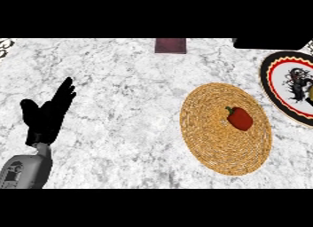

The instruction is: Pick the lemon from the placemat and place it in the plate

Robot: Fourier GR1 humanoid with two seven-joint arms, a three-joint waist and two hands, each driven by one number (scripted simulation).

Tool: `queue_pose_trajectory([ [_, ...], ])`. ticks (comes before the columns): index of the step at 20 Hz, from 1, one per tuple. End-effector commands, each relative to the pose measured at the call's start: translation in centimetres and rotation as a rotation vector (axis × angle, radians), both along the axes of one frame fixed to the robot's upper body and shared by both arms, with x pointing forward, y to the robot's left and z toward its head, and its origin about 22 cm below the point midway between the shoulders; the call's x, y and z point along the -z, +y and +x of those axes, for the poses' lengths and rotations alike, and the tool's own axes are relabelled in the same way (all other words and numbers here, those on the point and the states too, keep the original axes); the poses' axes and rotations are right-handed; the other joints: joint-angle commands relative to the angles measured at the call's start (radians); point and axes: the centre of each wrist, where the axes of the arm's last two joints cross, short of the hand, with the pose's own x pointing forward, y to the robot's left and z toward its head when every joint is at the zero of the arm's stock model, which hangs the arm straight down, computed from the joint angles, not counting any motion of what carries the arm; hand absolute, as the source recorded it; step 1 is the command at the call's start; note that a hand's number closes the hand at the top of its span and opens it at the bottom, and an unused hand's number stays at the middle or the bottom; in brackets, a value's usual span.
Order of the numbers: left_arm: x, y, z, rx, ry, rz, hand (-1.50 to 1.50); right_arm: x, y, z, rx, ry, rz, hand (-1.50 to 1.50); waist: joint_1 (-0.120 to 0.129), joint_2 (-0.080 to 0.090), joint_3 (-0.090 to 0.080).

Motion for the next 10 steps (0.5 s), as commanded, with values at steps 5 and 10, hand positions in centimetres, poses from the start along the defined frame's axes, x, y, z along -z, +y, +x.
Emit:
queue_pose_trajectory([
  [5,-0.1,0.2,0.4,0.018,-0.011,-0.009,0.00,0.0,-3.7,-1.3,-0.129,0.102,0.058,-1.50,0.010,0.008,0.003],
  [10,-0.1,-0.6,-0.1,0.016,-0.013,-0.002,0.00,0.0,-2.8,-0.3,-0.203,-0.149,0.162,-1.50,0.006,0.005,0.004],
])
